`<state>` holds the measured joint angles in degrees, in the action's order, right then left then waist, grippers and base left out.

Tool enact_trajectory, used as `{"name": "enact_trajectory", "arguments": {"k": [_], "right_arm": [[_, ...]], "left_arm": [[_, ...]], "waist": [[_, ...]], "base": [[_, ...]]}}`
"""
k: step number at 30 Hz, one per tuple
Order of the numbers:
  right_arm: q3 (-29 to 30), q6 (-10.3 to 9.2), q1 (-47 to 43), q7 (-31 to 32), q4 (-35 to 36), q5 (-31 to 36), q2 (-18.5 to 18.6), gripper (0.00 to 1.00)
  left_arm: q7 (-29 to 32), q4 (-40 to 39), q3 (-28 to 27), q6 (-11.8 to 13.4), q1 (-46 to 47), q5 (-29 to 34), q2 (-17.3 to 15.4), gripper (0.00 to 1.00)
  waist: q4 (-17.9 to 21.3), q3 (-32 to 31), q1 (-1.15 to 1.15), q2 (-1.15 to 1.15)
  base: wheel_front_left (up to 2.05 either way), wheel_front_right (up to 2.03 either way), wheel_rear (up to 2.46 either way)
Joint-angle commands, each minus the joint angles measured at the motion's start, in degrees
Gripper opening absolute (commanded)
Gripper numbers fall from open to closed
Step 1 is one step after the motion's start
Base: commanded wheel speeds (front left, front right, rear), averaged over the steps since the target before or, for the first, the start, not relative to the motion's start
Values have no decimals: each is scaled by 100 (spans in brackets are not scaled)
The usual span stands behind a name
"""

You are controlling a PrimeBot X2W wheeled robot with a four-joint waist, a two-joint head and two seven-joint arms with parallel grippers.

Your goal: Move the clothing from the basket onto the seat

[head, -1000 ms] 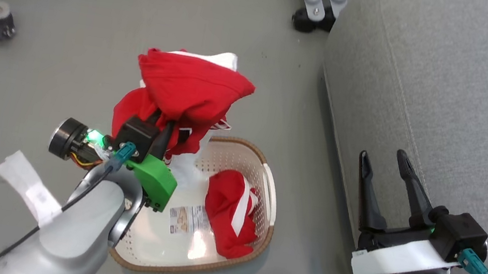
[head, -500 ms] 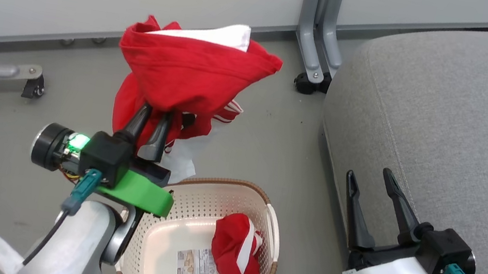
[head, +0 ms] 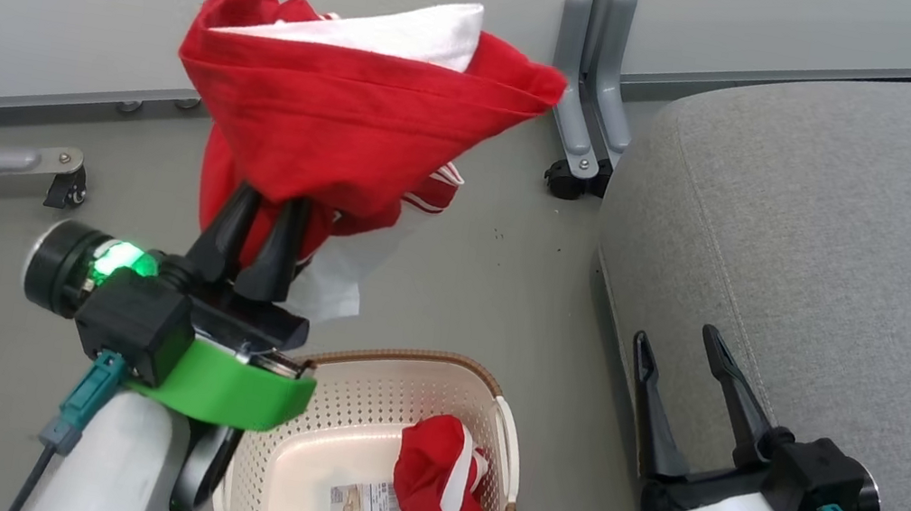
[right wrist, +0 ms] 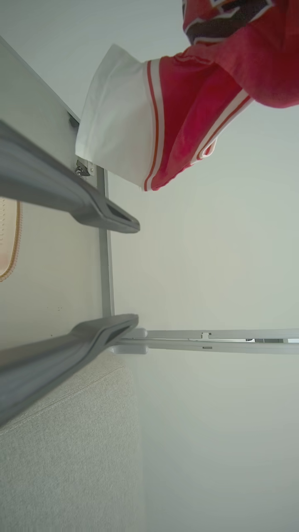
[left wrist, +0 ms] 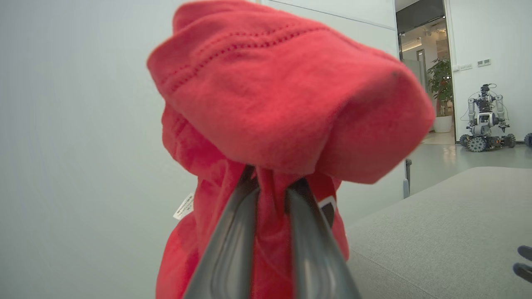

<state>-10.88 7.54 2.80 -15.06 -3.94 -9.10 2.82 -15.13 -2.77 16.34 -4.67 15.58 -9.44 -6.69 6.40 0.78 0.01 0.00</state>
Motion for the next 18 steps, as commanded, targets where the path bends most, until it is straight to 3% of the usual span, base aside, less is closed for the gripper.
{"name": "enact_trajectory", "arguments": {"k": [1, 11, 18], "right_arm": [[-8, -9, -36, -18, 4, 64, 13, 100], [-21, -10, -14, -18, 27, 112, 65, 100], [26, -9, 7, -17, 45, 126, 65, 100]], "left_arm": [[-3, -46, -25, -92, -111, -45, 59, 0], [-3, -16, 243, -281, -115, -306, 287, 0], [-3, -51, 456, -283, 17, -318, 193, 0]], "waist": [[2, -15, -1, 0], [24, -77, -1, 0], [37, -36, -1, 0]], "base": [[0, 0, 0], [0, 0, 0], [0, 0, 0]]}}
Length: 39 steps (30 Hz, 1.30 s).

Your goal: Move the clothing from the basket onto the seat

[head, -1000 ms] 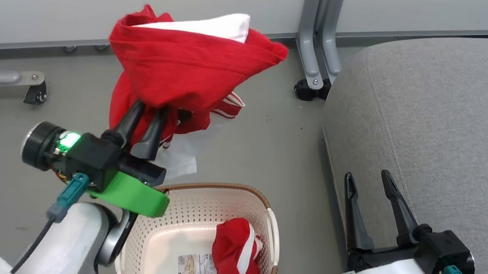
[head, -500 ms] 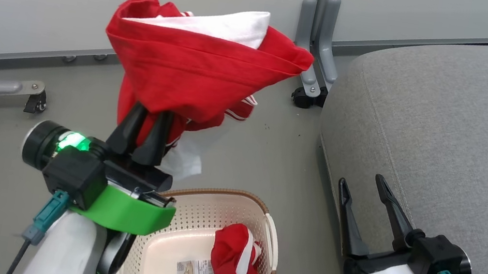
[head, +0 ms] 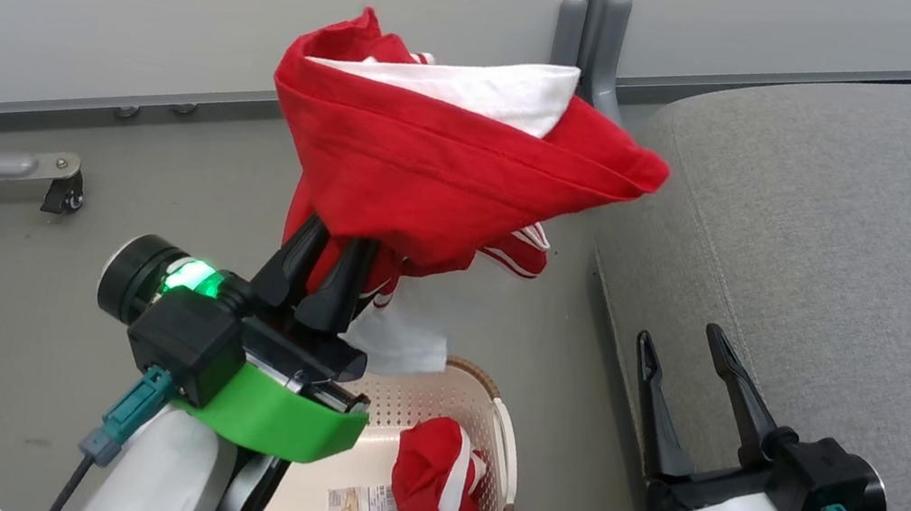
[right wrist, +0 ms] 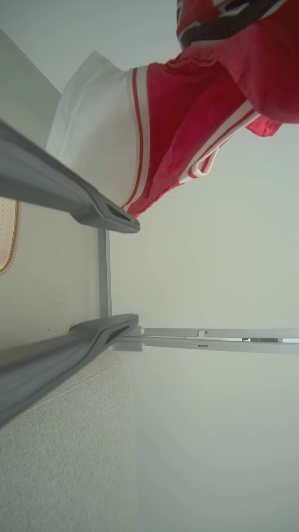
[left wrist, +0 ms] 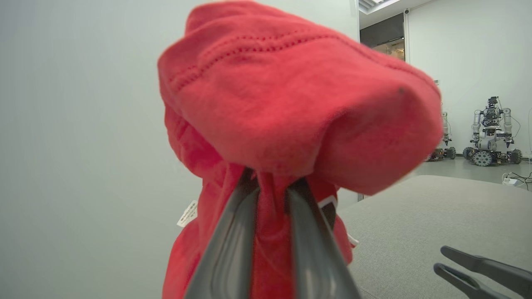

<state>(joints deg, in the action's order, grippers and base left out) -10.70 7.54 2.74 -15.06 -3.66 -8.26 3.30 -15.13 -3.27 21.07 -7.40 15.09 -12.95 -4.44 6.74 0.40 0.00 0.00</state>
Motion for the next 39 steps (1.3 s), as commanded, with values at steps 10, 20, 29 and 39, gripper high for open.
{"name": "enact_trajectory", "arguments": {"k": [10, 20, 29, 39], "right_arm": [[35, -10, 31, -17, 41, 67, 2, 100], [-634, -10, 359, -17, 49, 219, 490, 100], [-1535, -10, 1105, -18, -106, 451, 1138, 100], [-1971, -10, 1700, -18, -186, 674, 1480, 100]], "left_arm": [[-3, 42, 27, -13, 88, -50, -69, 0], [-3, 5, 222, -13, 175, -143, -97, 0], [-3, -107, 601, -13, 271, -327, -157, 0], [-3, -96, 1093, -14, 380, -535, -298, 0]], "waist": [[26, 49, 0, 0], [-5, 150, 0, 0], [-37, 233, 0, 0], [-154, 291, 0, 0]], "base": [[0, 0, 0], [0, 0, 0], [0, 0, 0], [0, 0, 0]]}}
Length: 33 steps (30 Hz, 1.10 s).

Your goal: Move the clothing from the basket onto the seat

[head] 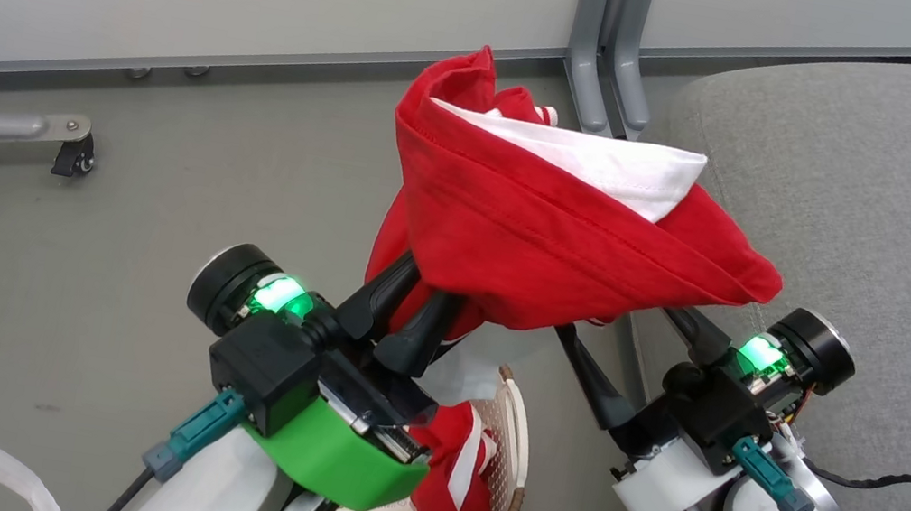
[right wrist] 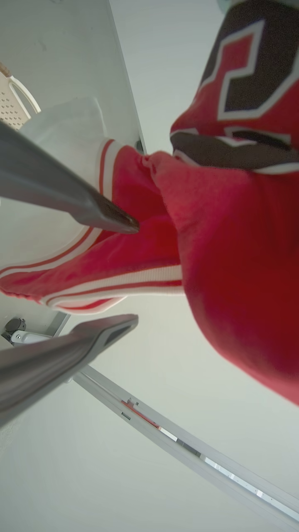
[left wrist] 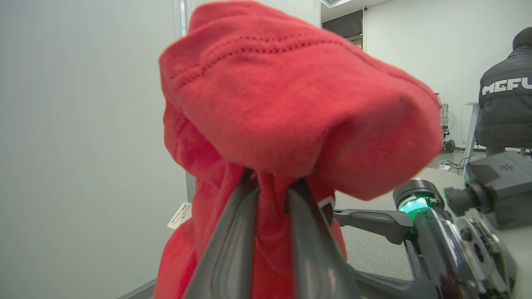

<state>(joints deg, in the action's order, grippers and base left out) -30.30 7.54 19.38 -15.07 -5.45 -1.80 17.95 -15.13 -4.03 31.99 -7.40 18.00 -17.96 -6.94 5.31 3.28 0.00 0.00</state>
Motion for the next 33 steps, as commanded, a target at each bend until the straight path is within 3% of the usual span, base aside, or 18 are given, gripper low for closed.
{"name": "enact_trajectory", "arguments": {"k": [1, 15, 24, 33], "right_arm": [[-23, -10, 62, -16, -15, 29, 25, 100], [-1021, -10, 976, -16, -549, -151, 578, 100], [-1235, -10, 1347, -16, -692, -380, 794, 100], [-2412, -10, 1929, -17, -1024, -832, 979, 100]], "left_arm": [[-3, -25, 14, -14, 95, -40, -49, 0], [-3, -65, 246, -14, 185, -146, -117, 0], [-3, 27, 324, -14, 241, -173, -98, 0], [-3, 30, 413, -14, 268, -194, -125, 0]], "waist": [[-19, 5, 0, 0], [-75, 59, 0, 0], [-206, 65, 0, 0], [-239, 47, 0, 0]], "base": [[0, 0, 0], [0, 0, 0], [0, 0, 0], [0, 0, 0]]}}
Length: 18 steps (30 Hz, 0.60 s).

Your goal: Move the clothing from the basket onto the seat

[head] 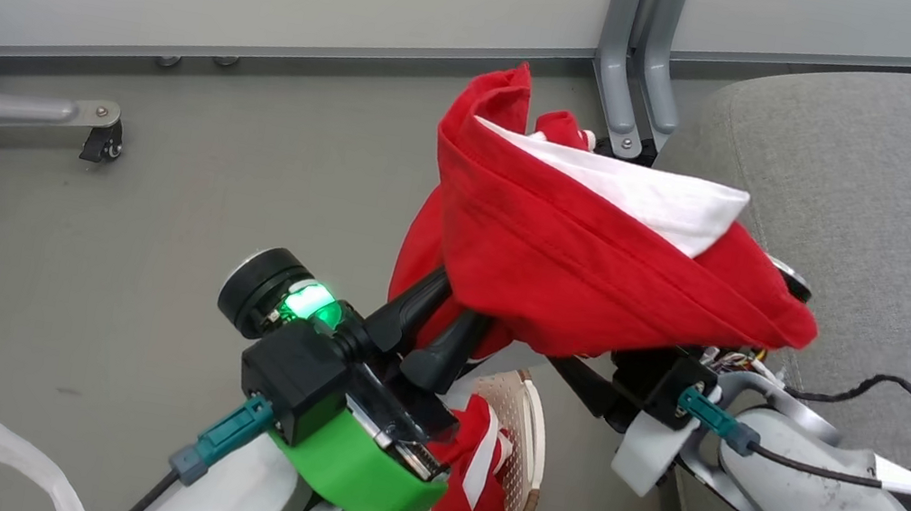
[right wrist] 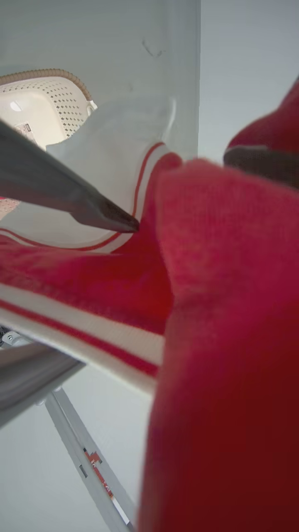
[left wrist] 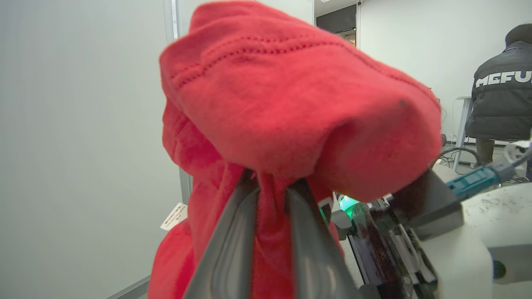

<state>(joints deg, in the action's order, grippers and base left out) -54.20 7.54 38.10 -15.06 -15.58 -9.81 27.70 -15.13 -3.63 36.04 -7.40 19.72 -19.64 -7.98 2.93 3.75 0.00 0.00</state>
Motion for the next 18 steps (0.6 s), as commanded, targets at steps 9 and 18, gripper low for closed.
{"name": "enact_trajectory", "arguments": {"k": [9, 18], "right_arm": [[-1208, -10, 822, -17, -221, -537, 53, 100], [-1594, -10, 1030, -17, -345, -831, -156, 100]], "left_arm": [[-3, -1, 183, -14, 163, -55, -40, 0], [-3, 54, 292, -14, 198, -96, -29, 0]], "waist": [[-59, 37, 0, 0], [-130, 40, 0, 0]], "base": [[0, 0, 0], [0, 0, 0]]}}
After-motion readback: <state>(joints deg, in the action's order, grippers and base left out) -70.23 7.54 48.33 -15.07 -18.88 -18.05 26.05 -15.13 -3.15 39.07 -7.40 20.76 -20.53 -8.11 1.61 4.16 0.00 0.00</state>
